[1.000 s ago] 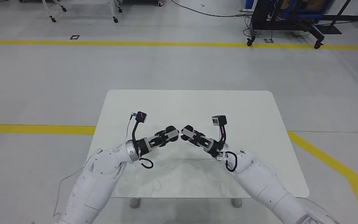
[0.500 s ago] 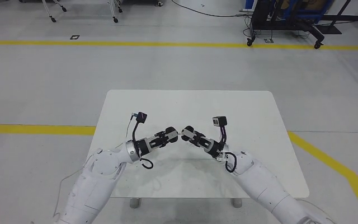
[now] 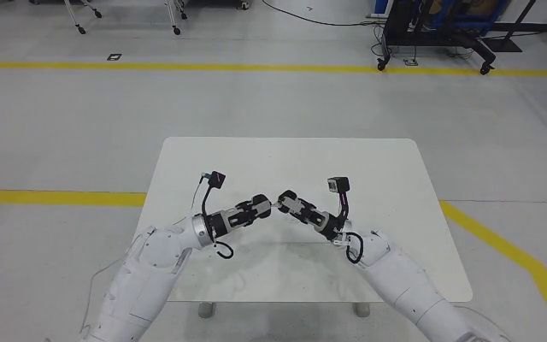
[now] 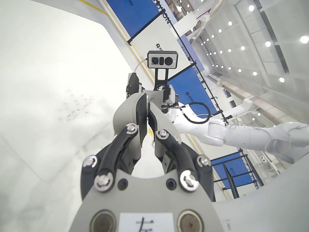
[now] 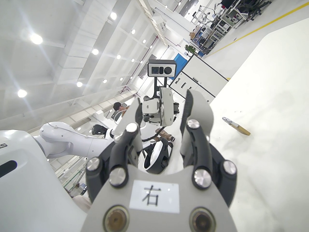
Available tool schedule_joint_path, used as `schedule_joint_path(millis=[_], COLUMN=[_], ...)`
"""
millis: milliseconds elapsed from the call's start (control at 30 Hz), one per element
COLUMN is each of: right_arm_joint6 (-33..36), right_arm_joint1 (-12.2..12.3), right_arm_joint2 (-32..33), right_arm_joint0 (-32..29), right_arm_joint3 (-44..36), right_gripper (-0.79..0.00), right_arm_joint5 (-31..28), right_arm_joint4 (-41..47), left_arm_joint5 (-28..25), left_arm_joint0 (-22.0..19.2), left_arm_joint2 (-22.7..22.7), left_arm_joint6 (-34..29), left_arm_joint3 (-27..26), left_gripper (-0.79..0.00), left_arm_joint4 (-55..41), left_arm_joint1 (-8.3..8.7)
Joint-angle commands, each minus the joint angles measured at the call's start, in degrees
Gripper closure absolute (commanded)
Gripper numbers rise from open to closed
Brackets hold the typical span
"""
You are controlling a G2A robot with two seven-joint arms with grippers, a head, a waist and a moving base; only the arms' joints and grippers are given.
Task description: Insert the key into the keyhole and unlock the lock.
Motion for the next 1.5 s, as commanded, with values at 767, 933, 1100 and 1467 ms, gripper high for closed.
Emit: schedule_joint_path(millis=[767, 933, 1100, 1467], right_arm_joint6=[20.6, 31.1, 35.4, 36.4], right_arm_joint1=[4.5, 6.4, 7.0, 6.0], right_arm_joint2=[7.5, 10.3, 10.4, 6.5], right_arm_joint0=[2.1, 0.3, -0.3, 2.6], right_arm_joint3=[-1.2, -5.4, -7.1, -4.7], right_gripper=[-0.785, -0.665, -0.388, -0.277], right_arm_joint5=[3.9, 6.7, 8.9, 10.0], right_arm_joint4=[-14.1, -6.4, -2.2, 0.7], left_arm_joint5=[0.0, 0.1, -1.1, -2.3], left_arm_joint0=[0.7, -0.6, -1.0, -1.3], left_arm_joint2=[1.7, 2.7, 3.2, 3.7], left_arm_joint6=[-0.8, -5.3, -6.0, -6.0], left_arm_joint3=[-1.3, -0.7, -0.5, -0.4], left_gripper=[0.000, 0.000, 0.000, 0.000], left_arm_joint4=[4.4, 3.7, 3.8, 3.3], left_arm_joint1=[0.36, 0.57, 0.72, 1.06])
